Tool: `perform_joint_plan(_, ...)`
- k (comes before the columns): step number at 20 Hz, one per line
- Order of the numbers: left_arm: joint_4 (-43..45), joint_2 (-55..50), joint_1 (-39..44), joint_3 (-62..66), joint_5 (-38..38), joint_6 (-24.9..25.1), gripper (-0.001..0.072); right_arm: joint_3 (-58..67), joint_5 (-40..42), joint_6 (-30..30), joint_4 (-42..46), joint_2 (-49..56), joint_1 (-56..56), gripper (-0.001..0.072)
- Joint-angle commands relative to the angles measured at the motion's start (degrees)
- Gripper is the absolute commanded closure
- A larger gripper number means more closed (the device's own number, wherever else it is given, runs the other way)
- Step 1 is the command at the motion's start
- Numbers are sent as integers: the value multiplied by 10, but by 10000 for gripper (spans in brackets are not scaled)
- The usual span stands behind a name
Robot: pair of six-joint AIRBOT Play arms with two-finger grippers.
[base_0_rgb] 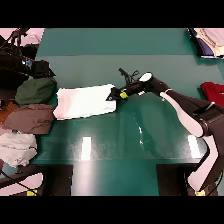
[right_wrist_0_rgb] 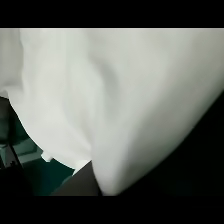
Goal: Fold the shirts.
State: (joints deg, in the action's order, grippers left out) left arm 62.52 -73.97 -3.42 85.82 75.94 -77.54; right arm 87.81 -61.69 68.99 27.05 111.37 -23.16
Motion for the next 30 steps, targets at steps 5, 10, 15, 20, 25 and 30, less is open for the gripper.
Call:
perform_joint_plan(5,-12,0,3,0,27,0,684,-18,-28,-21,69,-107,75,697)
perform_joint_plan(10,-15,0,72,-1,-14,0,684,-132,-23,-21,154,-267,267,697)
perform_joint_plan(15,-17,0,156,-1,-93,-6,683,-195,59,-20,186,-363,507,697)
perform_joint_plan(20,-16,0,211,-1,-108,-7,683,-195,116,-78,136,-359,661,697)
perform_joint_plan(25,-16,0,219,-1,-105,-31,683,-115,116,-104,116,-315,690,698)
perform_joint_plan(30,-15,0,219,-1,-105,-31,683,-17,100,-99,124,-313,704,698)
